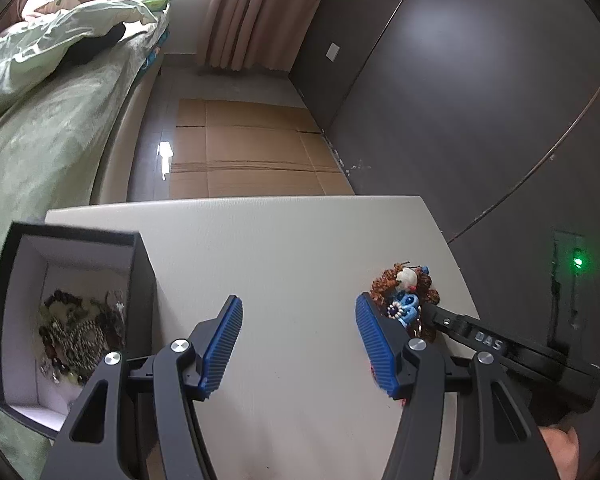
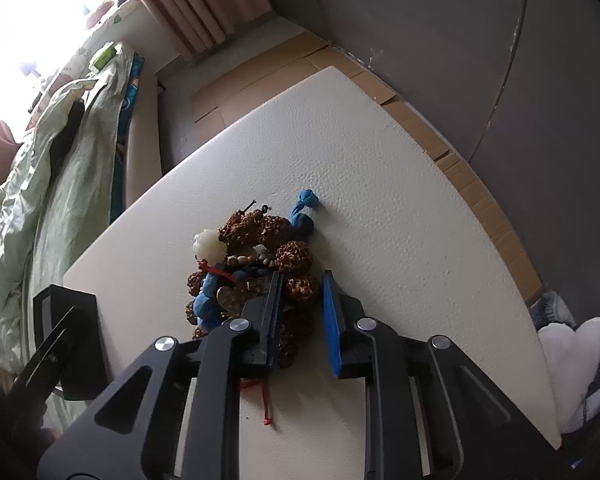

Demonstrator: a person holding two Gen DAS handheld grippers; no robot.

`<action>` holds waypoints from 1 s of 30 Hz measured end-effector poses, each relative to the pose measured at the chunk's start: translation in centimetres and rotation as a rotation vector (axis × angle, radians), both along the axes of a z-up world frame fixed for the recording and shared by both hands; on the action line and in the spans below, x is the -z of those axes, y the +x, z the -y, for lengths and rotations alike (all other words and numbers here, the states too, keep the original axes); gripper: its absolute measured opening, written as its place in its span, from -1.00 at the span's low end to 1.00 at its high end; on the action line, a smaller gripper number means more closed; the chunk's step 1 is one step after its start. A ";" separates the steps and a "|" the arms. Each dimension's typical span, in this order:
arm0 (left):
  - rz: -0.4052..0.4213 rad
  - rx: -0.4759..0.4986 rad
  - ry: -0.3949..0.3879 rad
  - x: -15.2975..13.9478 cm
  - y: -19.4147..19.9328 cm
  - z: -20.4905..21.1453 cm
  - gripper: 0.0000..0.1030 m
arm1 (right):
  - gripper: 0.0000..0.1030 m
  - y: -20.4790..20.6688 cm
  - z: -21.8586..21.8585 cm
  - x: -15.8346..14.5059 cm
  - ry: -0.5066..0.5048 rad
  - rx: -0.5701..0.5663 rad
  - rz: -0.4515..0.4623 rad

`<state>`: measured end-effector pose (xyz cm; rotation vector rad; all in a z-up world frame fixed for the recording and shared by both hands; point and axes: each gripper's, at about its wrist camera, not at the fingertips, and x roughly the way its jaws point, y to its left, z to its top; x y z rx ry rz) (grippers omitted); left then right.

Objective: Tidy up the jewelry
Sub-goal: 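Close the right tool on the brown rudraksha bead bracelet, then lift the rudraksha bracelet with the right tool while the left tool grasps the small gold charm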

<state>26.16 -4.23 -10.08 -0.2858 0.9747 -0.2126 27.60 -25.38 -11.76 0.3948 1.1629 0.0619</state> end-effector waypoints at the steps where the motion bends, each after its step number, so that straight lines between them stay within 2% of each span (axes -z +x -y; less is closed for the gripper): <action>1: 0.001 0.000 0.001 -0.1 0.1 0.0 0.10 | -0.62 0.0 0.2 -0.3 0.020 -0.001 0.009; 7: 0.000 0.004 0.019 0.4 -0.2 0.4 0.10 | -0.63 -1.0 1.0 -3.8 0.205 -0.041 0.110; 12: 0.015 -0.001 0.028 0.4 -0.8 0.8 0.10 | -0.63 -1.5 0.9 -5.6 0.297 -0.077 0.171; 18: 0.043 0.008 0.037 0.0 -1.6 1.7 0.01 | -0.63 -2.0 2.8 -7.1 0.405 -0.046 0.215; 25: 0.056 0.040 0.046 0.1 -1.9 3.8 -0.15 | -0.62 -2.6 5.9 -8.2 0.449 0.019 0.249; 30: 0.049 0.086 0.051 0.3 -1.6 6.3 -0.43 | -0.62 -2.5 7.9 -8.2 0.449 0.057 0.243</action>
